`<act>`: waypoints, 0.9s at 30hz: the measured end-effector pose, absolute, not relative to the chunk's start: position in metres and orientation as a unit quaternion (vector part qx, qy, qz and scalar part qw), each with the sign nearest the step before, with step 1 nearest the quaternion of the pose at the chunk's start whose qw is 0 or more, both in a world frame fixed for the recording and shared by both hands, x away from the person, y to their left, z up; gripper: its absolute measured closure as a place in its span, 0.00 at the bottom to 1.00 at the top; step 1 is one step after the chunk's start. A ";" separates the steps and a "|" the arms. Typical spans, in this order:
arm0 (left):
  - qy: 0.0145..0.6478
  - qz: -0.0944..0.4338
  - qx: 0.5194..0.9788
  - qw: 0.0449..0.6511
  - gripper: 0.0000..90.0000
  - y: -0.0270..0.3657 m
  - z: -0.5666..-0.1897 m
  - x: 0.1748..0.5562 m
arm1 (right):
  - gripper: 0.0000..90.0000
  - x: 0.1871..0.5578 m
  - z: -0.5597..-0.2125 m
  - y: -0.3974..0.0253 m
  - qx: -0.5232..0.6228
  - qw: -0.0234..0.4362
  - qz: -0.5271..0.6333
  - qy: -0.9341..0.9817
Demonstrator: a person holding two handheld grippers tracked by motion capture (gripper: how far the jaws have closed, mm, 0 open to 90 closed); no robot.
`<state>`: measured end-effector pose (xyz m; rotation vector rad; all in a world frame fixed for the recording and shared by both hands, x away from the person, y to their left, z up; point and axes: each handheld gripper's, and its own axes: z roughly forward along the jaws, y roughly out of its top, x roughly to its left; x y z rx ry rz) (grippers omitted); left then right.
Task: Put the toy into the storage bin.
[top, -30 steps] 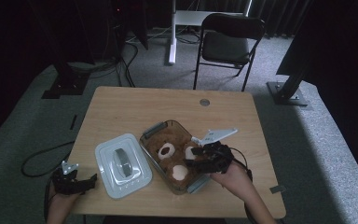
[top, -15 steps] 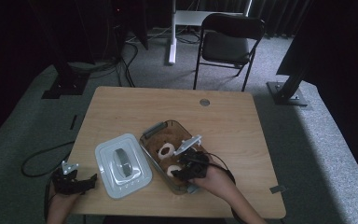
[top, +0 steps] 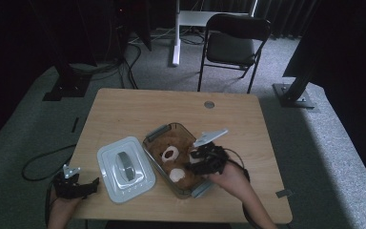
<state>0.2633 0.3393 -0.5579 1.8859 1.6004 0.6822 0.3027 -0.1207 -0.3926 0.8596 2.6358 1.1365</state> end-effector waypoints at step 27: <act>0.604 0.258 0.699 0.283 0.01 0.338 -0.558 0.262 | 0.75 0.340 -0.415 -0.136 0.332 0.078 0.356 0.870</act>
